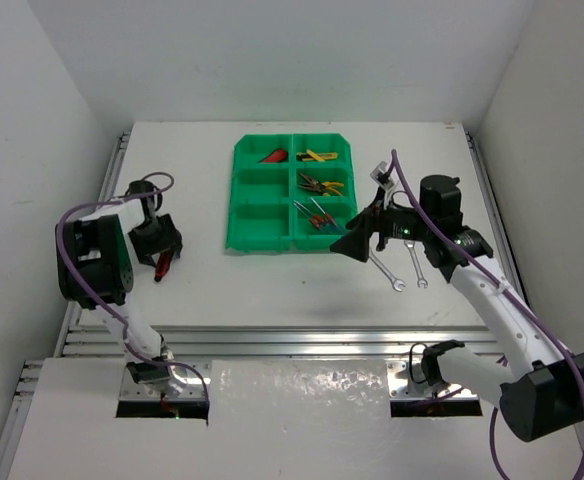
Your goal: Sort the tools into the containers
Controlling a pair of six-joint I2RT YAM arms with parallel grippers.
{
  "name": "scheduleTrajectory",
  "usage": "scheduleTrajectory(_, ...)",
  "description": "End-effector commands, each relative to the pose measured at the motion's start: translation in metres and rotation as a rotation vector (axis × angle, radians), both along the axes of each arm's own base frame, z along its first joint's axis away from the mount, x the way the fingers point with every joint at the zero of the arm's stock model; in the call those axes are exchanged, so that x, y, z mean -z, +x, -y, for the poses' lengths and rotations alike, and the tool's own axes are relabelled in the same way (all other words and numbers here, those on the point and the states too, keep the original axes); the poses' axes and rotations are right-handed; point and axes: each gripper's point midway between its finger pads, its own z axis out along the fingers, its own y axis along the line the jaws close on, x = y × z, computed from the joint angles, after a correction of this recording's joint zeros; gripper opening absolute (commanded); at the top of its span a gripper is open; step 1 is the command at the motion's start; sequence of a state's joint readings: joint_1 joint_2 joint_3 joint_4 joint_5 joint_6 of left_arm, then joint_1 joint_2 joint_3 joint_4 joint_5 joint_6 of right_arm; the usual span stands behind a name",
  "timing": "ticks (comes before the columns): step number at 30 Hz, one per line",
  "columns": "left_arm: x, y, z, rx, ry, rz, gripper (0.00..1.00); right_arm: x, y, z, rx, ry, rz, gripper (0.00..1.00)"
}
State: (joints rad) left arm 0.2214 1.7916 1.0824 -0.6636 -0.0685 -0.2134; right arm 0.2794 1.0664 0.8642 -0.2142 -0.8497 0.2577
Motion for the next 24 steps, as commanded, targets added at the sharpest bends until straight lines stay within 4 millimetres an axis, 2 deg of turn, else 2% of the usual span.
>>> scheduleTrajectory(1,0.003,0.016,-0.009,-0.008,0.048,0.037,0.53,-0.014,-0.002,-0.004,-0.032,0.023,0.078,0.99)
scheduleTrajectory(4,0.013,0.018,-0.008,-0.02,0.039,0.023,0.17,-0.013,0.0,-0.003,-0.012,0.019,0.077,0.99)
scheduleTrajectory(5,0.014,0.02,-0.008,-0.024,0.033,0.024,0.0,-0.013,0.002,-0.002,-0.001,0.018,0.078,0.99)
scheduleTrajectory(7,0.005,0.028,-0.012,-0.064,0.075,0.038,0.0,-0.009,0.01,0.002,0.058,0.001,0.068,0.99)
scheduleTrajectory(8,-0.002,0.036,-0.005,-0.056,0.085,0.062,0.0,-0.007,0.015,0.005,0.094,-0.008,0.064,0.99)
scheduleTrajectory(10,-0.039,0.066,-0.002,-0.096,0.111,0.19,0.0,0.006,0.031,0.017,0.222,-0.054,0.023,0.99)
scheduleTrajectory(11,-0.072,0.096,0.009,-0.108,0.1,0.306,0.0,0.016,0.036,0.022,0.273,-0.085,-0.03,0.99)
scheduleTrajectory(13,-0.112,0.132,0.026,-0.088,0.065,0.449,0.0,0.029,0.045,0.032,0.349,-0.131,-0.065,0.99)
scheduleTrajectory(14,-0.155,0.165,0.056,-0.019,0.005,0.577,0.0,0.034,0.051,0.038,0.392,-0.154,-0.07,0.99)
scheduleTrajectory(15,-0.168,0.183,0.072,0.068,-0.002,0.633,0.0,0.041,0.049,0.04,0.401,-0.168,-0.077,0.99)
scheduleTrajectory(16,-0.192,0.207,0.115,0.194,-0.015,0.736,0.0,0.042,0.049,0.042,0.409,-0.175,-0.069,0.99)
scheduleTrajectory(17,-0.235,0.231,0.129,0.255,0.023,0.85,0.0,0.047,0.047,0.044,0.413,-0.185,-0.073,0.99)
scheduleTrajectory(18,-0.224,0.25,0.142,0.398,0.092,0.846,0.0,0.044,0.045,0.046,0.415,-0.184,-0.059,0.99)
scheduleTrajectory(19,-0.237,0.266,0.165,0.488,0.128,0.905,0.0,0.044,0.044,0.046,0.417,-0.183,-0.057,0.99)
scheduleTrajectory(20,-0.268,0.285,0.169,0.526,0.196,0.987,0.0,0.044,0.042,0.047,0.418,-0.184,-0.056,0.99)
scheduleTrajectory(21,-0.256,0.306,0.174,0.621,0.288,1.0,0.0,0.04,0.041,0.048,0.422,-0.178,-0.05,0.99)
scheduleTrajectory(22,-0.257,0.318,0.172,0.629,0.33,1.019,0.0,0.041,0.039,0.047,0.416,-0.176,-0.053,0.99)
scheduleTrajectory(24,-0.272,0.347,0.177,0.655,0.38,1.1,0.0,0.047,0.035,0.049,0.415,-0.2,-0.062,0.99)
